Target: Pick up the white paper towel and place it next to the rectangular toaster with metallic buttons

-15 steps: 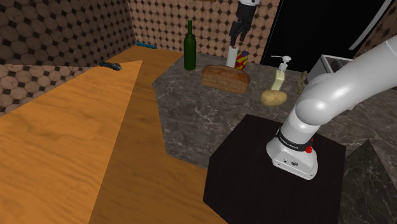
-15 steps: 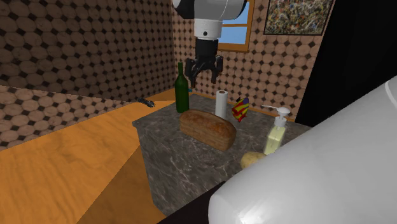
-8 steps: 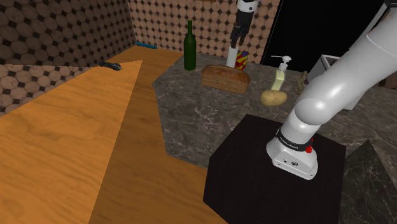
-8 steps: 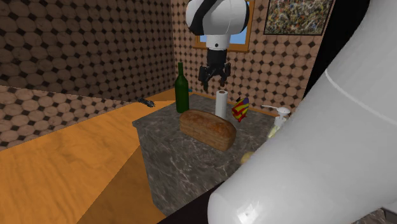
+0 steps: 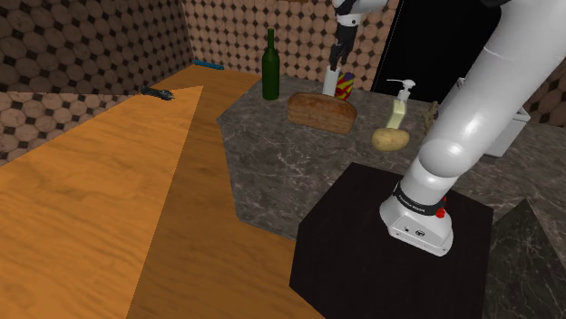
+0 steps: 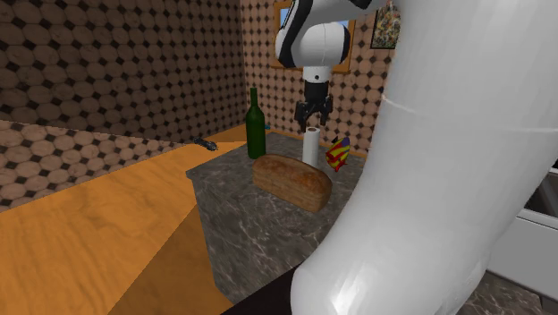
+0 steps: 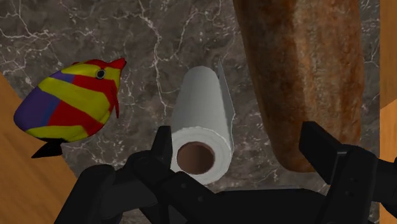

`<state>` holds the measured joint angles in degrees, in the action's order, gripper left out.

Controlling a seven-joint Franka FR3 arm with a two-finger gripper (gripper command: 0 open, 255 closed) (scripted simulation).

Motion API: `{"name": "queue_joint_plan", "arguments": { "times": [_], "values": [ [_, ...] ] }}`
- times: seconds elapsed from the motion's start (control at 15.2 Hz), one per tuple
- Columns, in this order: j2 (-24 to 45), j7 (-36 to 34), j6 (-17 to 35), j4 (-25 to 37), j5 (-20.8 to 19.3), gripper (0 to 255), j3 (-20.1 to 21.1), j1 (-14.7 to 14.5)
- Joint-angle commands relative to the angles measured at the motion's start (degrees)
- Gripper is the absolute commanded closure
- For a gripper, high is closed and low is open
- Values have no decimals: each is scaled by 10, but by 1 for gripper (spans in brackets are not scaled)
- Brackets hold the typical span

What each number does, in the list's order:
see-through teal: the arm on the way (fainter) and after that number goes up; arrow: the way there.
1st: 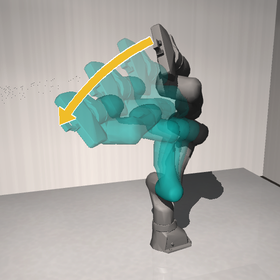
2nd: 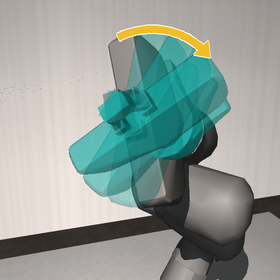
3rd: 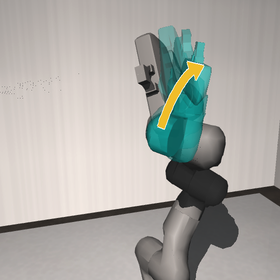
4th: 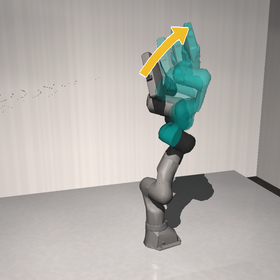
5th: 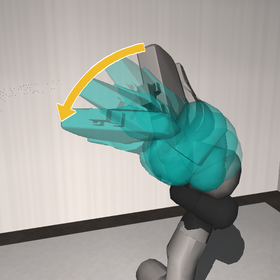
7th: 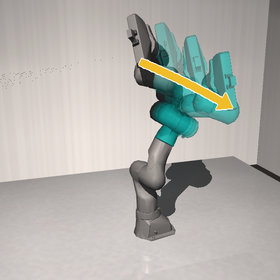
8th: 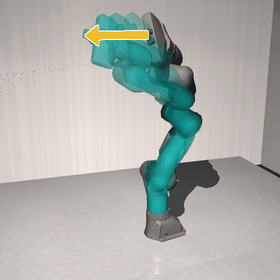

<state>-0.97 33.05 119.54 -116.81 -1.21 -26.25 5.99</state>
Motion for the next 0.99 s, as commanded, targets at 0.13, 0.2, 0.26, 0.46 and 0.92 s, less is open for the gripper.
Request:
{"name": "queue_joint_plan", "arguments": {
  "times": [0.13, 0.2, 0.26, 0.46, 0.92],
  "values": [
    [59, 35, 13, 40, 25, 0, -9, 11],
    [62, 37, 20, 36, 27, 0, -9, 12],
    [66, 38, 27, 32, 29, 0, -9, 12],
    [77, 43, 48, 21, 36, 0, -9, 14],
    [83, 45, 59, 15, 39, 0, -8, 15]
  ]
}}
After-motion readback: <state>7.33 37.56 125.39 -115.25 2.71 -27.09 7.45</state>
